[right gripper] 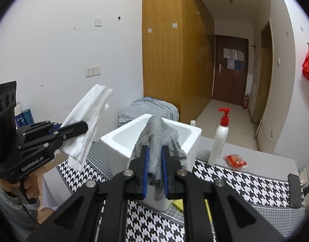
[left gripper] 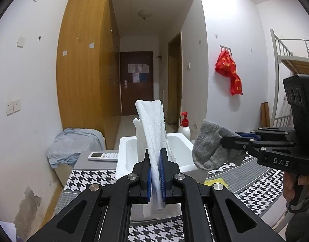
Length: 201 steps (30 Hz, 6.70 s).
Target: Organize soft objects
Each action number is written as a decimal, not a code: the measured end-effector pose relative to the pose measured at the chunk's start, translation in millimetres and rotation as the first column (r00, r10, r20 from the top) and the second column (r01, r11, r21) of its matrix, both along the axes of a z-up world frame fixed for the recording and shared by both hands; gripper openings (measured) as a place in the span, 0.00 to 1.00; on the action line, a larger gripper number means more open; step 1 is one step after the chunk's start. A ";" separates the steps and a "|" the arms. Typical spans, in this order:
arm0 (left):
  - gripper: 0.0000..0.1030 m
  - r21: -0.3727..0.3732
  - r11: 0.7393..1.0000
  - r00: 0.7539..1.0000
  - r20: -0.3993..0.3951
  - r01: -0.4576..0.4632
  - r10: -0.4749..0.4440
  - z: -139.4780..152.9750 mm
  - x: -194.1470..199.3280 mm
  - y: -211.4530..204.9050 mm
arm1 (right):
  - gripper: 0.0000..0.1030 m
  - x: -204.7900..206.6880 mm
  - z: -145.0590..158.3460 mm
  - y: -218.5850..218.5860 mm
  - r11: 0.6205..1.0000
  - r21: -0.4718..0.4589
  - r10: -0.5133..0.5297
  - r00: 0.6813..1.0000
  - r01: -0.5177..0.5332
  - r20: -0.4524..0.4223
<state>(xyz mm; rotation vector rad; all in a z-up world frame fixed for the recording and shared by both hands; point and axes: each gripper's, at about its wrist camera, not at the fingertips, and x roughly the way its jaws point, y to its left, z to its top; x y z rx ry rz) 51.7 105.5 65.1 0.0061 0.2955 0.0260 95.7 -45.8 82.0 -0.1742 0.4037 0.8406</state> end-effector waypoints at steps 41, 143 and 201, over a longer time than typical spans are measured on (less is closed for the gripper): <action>0.07 -0.051 0.998 0.998 -0.045 -0.040 0.038 -17.1 35.5 32.3 | 0.69 71.1 -16.6 62.0 0.997 -0.050 0.051 0.991 -0.057 -0.120; 0.99 -0.026 0.999 1.000 0.009 -0.019 0.019 15.1 34.0 -16.4 | 1.00 -12.0 -34.4 -92.4 0.984 0.035 -0.171 0.985 0.172 -0.035; 0.99 -0.080 0.996 0.997 -0.059 0.046 -0.051 -99.2 -17.1 -80.8 | 1.00 -49.1 -104.7 -121.2 0.968 0.002 -0.249 0.967 0.250 -0.059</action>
